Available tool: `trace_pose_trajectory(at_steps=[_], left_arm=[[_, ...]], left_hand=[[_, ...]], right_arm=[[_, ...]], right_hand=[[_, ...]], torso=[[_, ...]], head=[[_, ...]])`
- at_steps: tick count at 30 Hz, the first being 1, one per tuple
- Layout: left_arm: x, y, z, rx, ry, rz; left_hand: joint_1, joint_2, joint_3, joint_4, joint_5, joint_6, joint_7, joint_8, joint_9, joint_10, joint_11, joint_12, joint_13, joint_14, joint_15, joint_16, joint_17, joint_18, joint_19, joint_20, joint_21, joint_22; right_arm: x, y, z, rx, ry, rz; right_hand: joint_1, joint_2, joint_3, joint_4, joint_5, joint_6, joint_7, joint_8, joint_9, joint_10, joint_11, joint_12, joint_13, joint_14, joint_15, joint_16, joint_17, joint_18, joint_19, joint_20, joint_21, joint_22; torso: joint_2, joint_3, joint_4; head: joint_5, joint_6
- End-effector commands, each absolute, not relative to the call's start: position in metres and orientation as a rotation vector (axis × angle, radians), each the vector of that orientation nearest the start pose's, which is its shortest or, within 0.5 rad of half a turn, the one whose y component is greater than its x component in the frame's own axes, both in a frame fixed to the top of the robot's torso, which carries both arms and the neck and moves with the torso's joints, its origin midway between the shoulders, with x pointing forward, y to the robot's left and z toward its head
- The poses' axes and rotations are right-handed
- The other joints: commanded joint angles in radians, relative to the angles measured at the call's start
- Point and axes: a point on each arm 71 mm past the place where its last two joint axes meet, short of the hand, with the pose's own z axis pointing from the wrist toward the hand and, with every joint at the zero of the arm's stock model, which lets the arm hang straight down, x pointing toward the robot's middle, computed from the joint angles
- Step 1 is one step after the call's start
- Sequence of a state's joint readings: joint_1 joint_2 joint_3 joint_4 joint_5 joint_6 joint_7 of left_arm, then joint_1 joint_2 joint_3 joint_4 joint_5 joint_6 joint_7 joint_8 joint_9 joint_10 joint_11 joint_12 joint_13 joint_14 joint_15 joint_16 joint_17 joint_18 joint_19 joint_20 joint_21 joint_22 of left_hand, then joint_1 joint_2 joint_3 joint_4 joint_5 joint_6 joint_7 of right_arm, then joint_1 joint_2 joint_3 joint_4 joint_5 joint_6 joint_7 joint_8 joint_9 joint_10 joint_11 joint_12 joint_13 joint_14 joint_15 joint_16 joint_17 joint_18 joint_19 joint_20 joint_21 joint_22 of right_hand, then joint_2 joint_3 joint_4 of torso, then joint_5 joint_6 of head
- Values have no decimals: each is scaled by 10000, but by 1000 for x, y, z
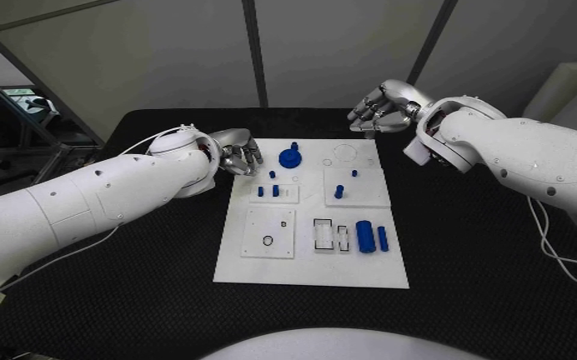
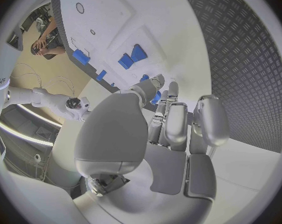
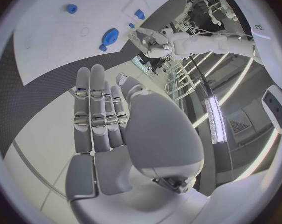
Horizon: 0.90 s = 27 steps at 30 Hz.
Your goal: Assemble the parts on the task board
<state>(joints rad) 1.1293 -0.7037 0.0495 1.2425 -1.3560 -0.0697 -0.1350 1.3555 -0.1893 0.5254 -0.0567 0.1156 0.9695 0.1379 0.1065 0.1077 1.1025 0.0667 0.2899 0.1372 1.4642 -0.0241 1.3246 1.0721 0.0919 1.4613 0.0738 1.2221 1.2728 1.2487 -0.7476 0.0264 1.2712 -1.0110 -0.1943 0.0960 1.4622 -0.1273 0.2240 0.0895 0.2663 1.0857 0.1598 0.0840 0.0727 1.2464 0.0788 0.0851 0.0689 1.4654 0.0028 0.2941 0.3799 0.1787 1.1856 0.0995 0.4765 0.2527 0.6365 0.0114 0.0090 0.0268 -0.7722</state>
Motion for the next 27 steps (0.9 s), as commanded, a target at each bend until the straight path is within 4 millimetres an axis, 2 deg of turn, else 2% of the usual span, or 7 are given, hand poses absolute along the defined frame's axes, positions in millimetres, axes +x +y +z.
trace_pose_trajectory(at_steps=[1, 6, 7, 9, 13, 17, 27], left_arm=[[528, 224, -214, -979, 18340, -6614], [524, 250, -200, -3755, 16981, -8603], [523, 254, -197, -4331, 16725, -9006], [520, 261, -193, -5793, 16081, -9943], [511, 267, -189, -8066, 15036, -11384], [500, 263, -190, -9418, 14526, -12673], [485, 254, -189, -10559, 13981, -14387]], left_hand=[[14, 15, 12, 2, -15, 381, -3, 212, 66, 77, 12, 101, 35, 95, 88, 39, -33, -125, -7, 59, 1, 0], [37, 113, 87, 6, -10, 608, 43, 337, 92, 91, 73, 147, 61, -165, 139, -332, -717, 65, -388, 100, -915, -727], [32, 143, 120, 16, -13, 619, 87, 345, 79, 12, 109, 146, 59, -786, 188, -1242, -2168, 222, -776, 136, -1727, -1351], [-16, 212, 147, 75, -17, 614, 140, 352, 57, -128, 156, 159, 55, -1562, 241, -2357, -3824, 481, -1442, 185, -3061, -2360], [-79, 252, 118, 136, -21, 598, 172, 366, 27, -225, 198, 262, 72, -2225, 278, -3320, -5214, 720, -2146, 244, -4430, -3370], [-89, 303, 83, 175, -20, 581, 202, 379, 1, -304, 227, 357, 85, -2538, 307, -3619, -5501, 900, -2747, 283, -5534, -4167], [-99, 339, 28, 199, -28, 559, 221, 385, -15, -365, 246, 412, 89, -2648, 331, -3694, -5603, 902, -2859, 312, -5669, -4236]], right_arm=[[537, -225, -158, 293, 17146, 7157], [520, -225, -167, -798, 17073, 5881], [517, -224, -169, -961, 17063, 5730], [510, -221, -174, -1356, 17046, 5402], [501, -216, -186, -1917, 17017, 4941], [497, -212, -195, -2233, 17034, 4709], [494, -200, -212, -2624, 17193, 4638]], right_hand=[[128, 66, 177, -261, -91, 178, -91, 20, -23, 337, -129, 73, 31, 448, -140, 1307, 675, 7, 76, -189, 705, 489], [-161, -86, 492, -394, -145, 344, -164, -100, -46, 390, -154, -55, 36, 382, -200, 3414, 1891, -20, -278, -244, 1962, 1454], [-221, -135, 570, -406, -145, 369, -173, -122, -46, 398, -168, -73, 42, 399, -210, 4135, 2497, -13, -357, -238, 2227, 1660], [-290, -166, 659, -404, -135, 398, -191, -133, -43, 382, -152, -98, 44, 418, -197, 4879, 3164, -7, -468, -227, 2475, 1862], [-440, -286, 838, -378, -63, 388, -191, -163, -46, 212, -132, -170, 28, 448, -182, 6306, 4444, -46, -475, -189, 3256, 2613], [-525, -374, 924, -355, -55, 304, -148, -190, -56, -83, -52, -223, -12, 447, -137, 6938, 5020, -125, -363, -142, 3826, 3263], [-611, -521, 1140, -379, -85, 16, -12, -189, -58, -606, 113, -189, -25, 438, -10, 8294, 6223, -256, -173, -1, 4968, 4548]], torso=[[14, 4, -4], [9, -1, -19], [3, 1, -20], [-4, 10, -20], [-2, -12, 16], [4, -14, 5], [25, 3, -10]], head=[[-146, 79], [-360, 171], [-393, 188], [-458, 223], [-617, 291], [-640, 329], [-711, 343]])
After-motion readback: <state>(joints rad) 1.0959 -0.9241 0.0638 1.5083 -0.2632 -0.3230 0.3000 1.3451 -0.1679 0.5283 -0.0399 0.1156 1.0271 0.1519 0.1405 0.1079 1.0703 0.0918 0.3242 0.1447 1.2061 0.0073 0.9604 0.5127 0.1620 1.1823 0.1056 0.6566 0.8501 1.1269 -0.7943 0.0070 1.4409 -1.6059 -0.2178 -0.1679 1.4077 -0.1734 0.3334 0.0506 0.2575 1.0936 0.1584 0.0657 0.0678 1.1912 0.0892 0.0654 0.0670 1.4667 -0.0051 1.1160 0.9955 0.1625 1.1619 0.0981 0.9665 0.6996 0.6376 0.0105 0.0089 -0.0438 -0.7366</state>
